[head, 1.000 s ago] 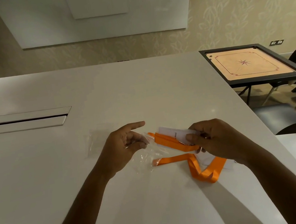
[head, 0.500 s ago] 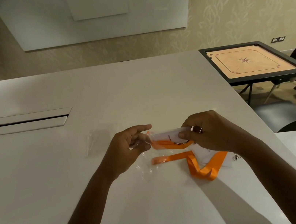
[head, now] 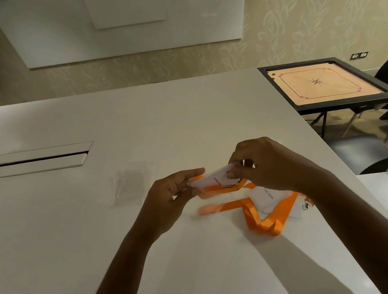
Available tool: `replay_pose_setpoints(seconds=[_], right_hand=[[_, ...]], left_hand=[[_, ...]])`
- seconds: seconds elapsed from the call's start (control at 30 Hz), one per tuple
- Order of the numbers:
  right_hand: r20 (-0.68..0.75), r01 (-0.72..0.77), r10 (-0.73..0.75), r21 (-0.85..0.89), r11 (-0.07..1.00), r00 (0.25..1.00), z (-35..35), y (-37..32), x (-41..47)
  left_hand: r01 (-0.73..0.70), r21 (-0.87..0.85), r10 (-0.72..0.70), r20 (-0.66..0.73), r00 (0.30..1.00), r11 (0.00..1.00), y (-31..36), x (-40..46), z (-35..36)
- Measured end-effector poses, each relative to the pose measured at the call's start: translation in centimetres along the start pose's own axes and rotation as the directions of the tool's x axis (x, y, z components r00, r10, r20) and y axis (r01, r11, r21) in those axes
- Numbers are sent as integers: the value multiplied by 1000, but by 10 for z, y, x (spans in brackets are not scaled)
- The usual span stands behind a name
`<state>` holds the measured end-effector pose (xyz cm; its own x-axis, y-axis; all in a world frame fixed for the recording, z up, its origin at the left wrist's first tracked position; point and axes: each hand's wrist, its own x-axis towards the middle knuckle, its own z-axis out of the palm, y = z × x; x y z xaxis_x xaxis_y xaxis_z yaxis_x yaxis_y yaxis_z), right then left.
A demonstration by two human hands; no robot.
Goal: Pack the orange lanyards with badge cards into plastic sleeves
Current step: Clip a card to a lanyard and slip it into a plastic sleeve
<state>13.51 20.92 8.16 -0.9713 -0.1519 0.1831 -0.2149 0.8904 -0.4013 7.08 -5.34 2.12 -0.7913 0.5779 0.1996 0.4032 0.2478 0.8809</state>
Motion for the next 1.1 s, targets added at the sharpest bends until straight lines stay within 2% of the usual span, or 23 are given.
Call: replay_pose_setpoints(seconds=[0.13,0.3,0.47,0.77,0.9,1.1], right_hand=[[46,-22,23,-15,1000,999,-3,-2,4],[111,-47,50,-27,999,993,-6,-7,8],[73,-70,69,7,998,995,2,-17,11],[-18,-122,128,182,976,992,13,-31,15],[-21,-125,131,171,977,991,17,-35,17],[-15,-119,124,179,977,992,20,-36,20]], left_hand=[[15,-17,-15,-4,1000,1000,-2,-4,-1],[2,-7,-2,55,998,1000,-2,-5,-2],[-2,-12,2,12,1000,1000,-3,0,5],[-72,-51,69,-64,996,996,2,0,16],[-61,-26,59,-79,995,998,4,-1,20],[-83,45,90,-188,978,995,9,-4,24]])
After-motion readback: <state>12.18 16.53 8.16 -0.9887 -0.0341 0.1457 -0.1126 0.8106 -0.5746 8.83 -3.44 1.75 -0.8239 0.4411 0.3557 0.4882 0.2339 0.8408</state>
